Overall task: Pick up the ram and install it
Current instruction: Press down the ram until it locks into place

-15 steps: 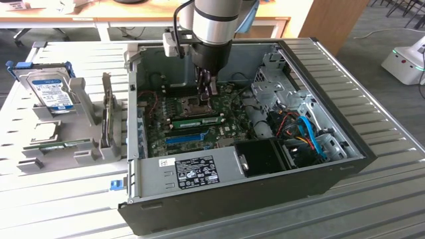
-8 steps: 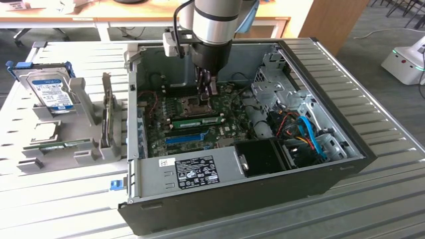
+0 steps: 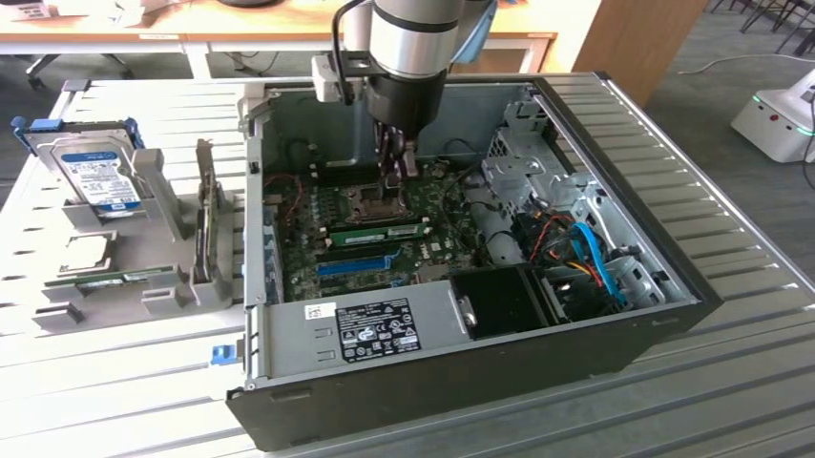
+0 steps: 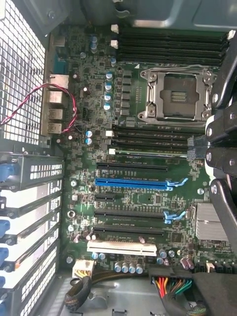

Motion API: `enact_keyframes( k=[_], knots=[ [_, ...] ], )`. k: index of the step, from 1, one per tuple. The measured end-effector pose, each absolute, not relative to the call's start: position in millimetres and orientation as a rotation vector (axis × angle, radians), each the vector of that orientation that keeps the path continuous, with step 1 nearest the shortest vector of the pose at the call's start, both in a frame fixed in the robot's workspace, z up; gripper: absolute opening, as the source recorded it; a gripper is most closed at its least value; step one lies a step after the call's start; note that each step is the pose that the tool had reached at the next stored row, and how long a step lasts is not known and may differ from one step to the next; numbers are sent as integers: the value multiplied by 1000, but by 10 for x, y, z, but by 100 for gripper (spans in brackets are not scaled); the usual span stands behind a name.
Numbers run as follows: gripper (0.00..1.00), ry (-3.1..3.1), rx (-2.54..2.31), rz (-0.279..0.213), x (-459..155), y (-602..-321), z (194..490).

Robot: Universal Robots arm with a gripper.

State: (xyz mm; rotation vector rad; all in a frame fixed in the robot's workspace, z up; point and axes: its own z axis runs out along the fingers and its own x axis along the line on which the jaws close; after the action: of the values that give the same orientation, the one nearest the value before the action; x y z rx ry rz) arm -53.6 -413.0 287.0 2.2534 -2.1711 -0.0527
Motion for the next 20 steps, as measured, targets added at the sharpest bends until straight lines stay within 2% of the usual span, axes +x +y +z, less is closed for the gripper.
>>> enact_keyframes(
  k=[20],
  knots=[
    [11, -2171, 2253, -53, -536, -4130, 3057]
  ],
)
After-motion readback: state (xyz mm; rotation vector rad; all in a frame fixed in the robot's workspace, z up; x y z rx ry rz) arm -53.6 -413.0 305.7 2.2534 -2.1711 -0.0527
